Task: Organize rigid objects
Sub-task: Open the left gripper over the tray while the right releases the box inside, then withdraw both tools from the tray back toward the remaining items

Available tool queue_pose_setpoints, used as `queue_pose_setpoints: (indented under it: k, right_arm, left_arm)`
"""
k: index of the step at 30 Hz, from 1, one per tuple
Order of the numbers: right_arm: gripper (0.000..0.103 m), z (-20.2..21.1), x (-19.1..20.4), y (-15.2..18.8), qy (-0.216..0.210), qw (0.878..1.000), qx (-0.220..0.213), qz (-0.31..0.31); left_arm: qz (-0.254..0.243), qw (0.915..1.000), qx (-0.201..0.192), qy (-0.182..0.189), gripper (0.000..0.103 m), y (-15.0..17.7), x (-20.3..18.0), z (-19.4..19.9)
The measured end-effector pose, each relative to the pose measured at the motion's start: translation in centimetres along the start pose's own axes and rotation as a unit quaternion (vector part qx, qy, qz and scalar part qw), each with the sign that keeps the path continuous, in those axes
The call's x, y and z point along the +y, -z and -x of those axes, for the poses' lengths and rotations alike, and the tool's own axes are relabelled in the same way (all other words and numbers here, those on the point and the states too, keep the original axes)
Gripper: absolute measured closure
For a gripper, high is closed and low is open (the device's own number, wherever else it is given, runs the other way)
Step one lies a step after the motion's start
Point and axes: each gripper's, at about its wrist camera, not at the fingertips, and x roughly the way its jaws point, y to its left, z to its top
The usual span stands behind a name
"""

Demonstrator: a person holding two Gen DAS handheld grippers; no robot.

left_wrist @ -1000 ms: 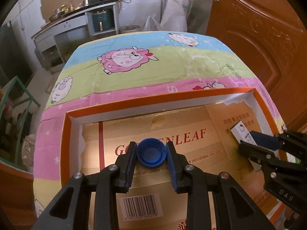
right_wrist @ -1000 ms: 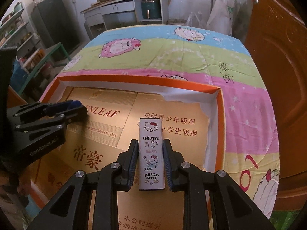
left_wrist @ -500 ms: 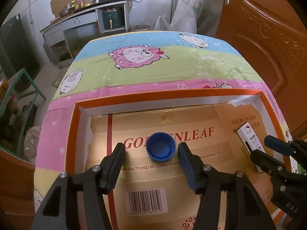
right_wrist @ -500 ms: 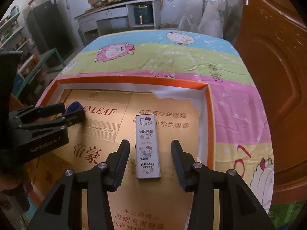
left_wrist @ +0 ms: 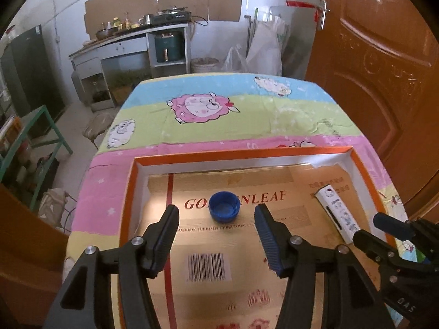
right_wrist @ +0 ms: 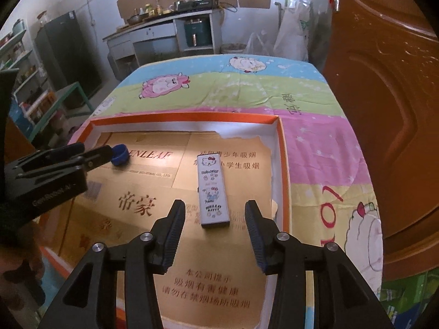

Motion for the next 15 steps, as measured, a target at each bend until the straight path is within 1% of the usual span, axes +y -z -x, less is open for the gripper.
queue_pose_setpoints:
  k: [6,15]
  right_arm:
    - [0.056,2.1,0.4,1.5,-0.003,1.000,-0.016,-0.011]
    - [0.056,5.6,1.6,3.6,-0.008,0.999,-0.033,-0.014]
  left_arm:
    - [0.003,0.9998,-0.020,-0.007,0.046,1.6,0.1,3.0]
    - [0.017,0.9994,-0.031,0.003,0.046,3.9,0.7,6.6]
